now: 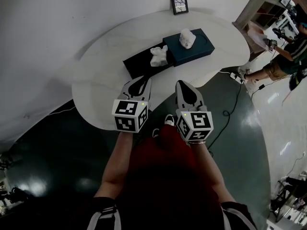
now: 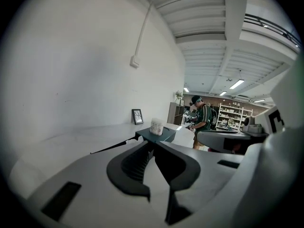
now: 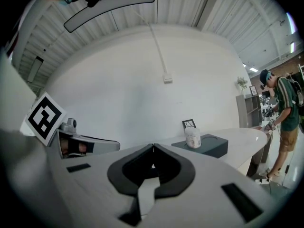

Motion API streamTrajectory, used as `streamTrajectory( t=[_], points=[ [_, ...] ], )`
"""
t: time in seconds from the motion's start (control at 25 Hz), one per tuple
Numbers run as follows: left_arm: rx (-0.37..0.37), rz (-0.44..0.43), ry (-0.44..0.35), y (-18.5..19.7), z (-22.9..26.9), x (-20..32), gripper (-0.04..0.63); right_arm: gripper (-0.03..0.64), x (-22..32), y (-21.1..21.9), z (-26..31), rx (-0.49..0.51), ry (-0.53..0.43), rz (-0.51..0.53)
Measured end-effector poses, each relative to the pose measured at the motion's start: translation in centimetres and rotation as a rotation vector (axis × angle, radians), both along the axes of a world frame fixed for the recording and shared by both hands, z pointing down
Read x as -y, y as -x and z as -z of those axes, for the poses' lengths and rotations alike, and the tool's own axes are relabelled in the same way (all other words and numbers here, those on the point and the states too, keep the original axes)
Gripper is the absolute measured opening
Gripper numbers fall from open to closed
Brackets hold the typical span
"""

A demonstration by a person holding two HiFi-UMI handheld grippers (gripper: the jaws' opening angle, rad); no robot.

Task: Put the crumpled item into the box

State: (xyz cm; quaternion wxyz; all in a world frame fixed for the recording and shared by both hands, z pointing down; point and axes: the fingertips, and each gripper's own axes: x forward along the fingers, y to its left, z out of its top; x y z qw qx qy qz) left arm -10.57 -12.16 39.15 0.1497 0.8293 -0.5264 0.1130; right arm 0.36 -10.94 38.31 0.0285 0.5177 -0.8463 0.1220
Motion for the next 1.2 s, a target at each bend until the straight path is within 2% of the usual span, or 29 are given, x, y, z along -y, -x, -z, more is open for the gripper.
streamTrajectory(
  t=[0.64,1.2],
  points=[
    [-0.036,0.029,-0.061,0.9,1.5,-3.2,0.031,0.015,-3.1,0.9,0.3,0.006,0.0,0.05],
    [-0.06,0.051,-0.078,1.5,2.3,-6.0,0.029,0.015,-5.4,0.5,0.8,0.012,-0.022,0.072]
  ],
)
